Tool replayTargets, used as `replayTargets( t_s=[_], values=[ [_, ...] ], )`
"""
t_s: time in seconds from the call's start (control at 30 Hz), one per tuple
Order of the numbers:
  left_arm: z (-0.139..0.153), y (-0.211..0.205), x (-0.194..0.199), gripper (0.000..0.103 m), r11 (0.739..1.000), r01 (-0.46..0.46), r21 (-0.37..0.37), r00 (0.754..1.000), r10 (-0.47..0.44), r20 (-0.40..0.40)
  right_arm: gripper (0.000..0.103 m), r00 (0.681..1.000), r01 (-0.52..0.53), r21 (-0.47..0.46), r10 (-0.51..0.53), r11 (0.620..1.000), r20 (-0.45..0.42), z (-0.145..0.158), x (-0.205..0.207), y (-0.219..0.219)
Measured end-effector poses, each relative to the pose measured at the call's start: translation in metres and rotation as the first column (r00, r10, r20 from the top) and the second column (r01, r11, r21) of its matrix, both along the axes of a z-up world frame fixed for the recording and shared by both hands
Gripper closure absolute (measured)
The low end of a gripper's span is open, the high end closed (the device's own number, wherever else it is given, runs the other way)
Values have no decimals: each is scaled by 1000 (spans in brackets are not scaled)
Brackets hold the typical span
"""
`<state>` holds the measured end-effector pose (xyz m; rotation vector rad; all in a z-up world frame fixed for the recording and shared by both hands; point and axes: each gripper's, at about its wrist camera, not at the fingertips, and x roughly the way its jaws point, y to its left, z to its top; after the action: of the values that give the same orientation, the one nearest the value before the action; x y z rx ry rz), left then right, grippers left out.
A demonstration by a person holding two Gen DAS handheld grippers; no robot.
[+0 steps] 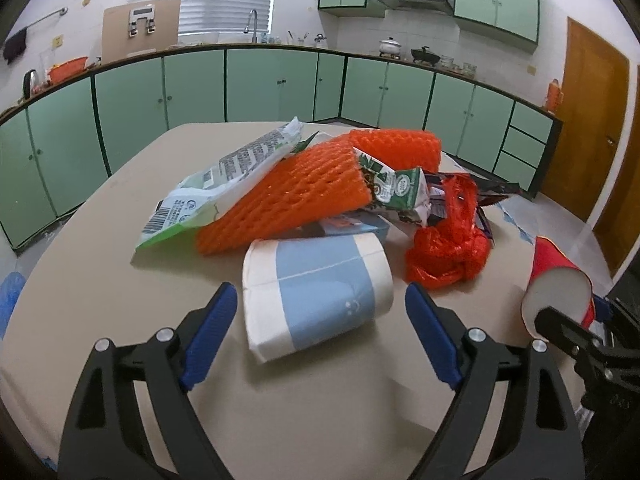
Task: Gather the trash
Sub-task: 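Grasp the white-blue paper cup with the left gripper while the right gripper holds the red cup, then carry both paper cups over the black bin and open both grippers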
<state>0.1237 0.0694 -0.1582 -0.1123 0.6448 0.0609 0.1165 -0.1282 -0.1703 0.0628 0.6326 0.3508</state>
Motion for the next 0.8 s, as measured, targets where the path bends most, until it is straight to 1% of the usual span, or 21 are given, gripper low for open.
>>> replayTargets(
  t_s=[0.1, 0.27, 0.3, 0.33, 0.5, 0.67, 0.8],
  values=[
    [-2, 1, 7, 20, 1000, -12, 8, 1000, 12, -2, 24, 1000, -1, 0, 1, 1000, 0, 0, 0, 0],
    [-6, 3, 14, 20, 999, -41, -4, 999, 41, -20, 24, 1000, -3, -11, 3, 1000, 1, 0, 1, 0],
    [-6, 4, 15, 20, 999, -46, -7, 999, 46, -20, 24, 1000, -3, -12, 3, 1000, 0, -1, 2, 0],
    [-7, 5, 14, 25, 999, -50, -8, 999, 50, -20, 24, 1000, -3, -13, 3, 1000, -1, -1, 2, 0],
    [-8, 10, 10, 28, 998, -47, -30, 999, 46, -22, 24, 1000, -3, -12, 3, 1000, -3, -2, 2, 1],
    [-2, 10, -3, 29, 999, -48, -23, 999, 48, 1, 24, 1000, -2, -26, 2, 1000, 19, 2, -2, 1],
    [11, 5, -16, 29, 1000, -28, 2, 999, 28, 39, 24, 999, 4, -26, -3, 1000, 39, 9, -6, -2]
  ],
)
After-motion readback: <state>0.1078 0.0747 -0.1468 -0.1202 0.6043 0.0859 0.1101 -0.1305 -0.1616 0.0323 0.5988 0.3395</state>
